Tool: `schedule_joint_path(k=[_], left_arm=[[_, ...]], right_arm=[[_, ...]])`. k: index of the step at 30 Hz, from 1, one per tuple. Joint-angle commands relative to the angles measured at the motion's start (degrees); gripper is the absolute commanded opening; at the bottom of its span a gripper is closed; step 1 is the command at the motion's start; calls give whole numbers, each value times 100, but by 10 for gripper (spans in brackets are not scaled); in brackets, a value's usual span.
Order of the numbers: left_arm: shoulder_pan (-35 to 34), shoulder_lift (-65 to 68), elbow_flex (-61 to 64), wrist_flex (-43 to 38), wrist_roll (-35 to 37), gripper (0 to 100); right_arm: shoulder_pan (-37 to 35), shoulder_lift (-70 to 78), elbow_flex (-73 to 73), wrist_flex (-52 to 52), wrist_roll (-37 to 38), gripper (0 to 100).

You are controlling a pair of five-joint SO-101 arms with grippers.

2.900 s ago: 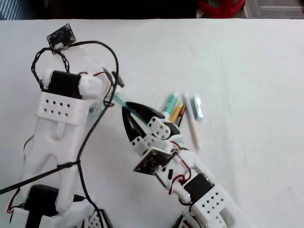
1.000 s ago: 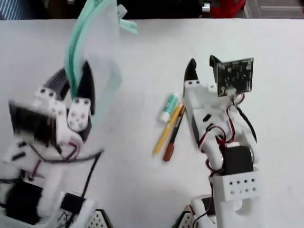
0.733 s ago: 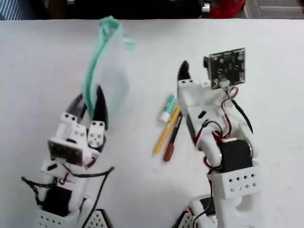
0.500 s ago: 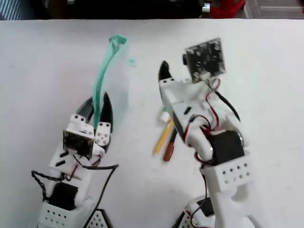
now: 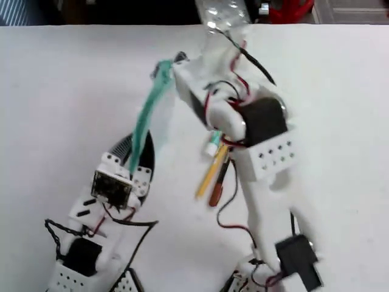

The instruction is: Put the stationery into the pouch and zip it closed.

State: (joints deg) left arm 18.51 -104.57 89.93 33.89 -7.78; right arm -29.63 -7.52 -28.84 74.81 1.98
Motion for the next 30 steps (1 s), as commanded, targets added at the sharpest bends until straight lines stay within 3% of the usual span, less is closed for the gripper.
schedule_joint_path(k=[1, 7, 12, 15, 25, 30], left_arm=[[330, 4, -255, 615, -62, 24], [321, 4, -229, 677, -246, 24], [-31, 4, -229, 633, -237, 24], [-136, 4, -237, 624, -237, 24], [-101, 4, -229, 633, -237, 24], [-127, 4, -229, 642, -237, 24]], right_arm=[[-365, 927, -1767, 646, 9, 246], [-101, 2492, -3446, 1455, 167, 228], [400, 2809, -4440, 2404, -1231, 227], [391, 2800, -4123, 2378, -1670, 245], [-488, 2571, -3648, 2369, -1644, 250], [-576, 2571, -3297, 2246, -1635, 250]])
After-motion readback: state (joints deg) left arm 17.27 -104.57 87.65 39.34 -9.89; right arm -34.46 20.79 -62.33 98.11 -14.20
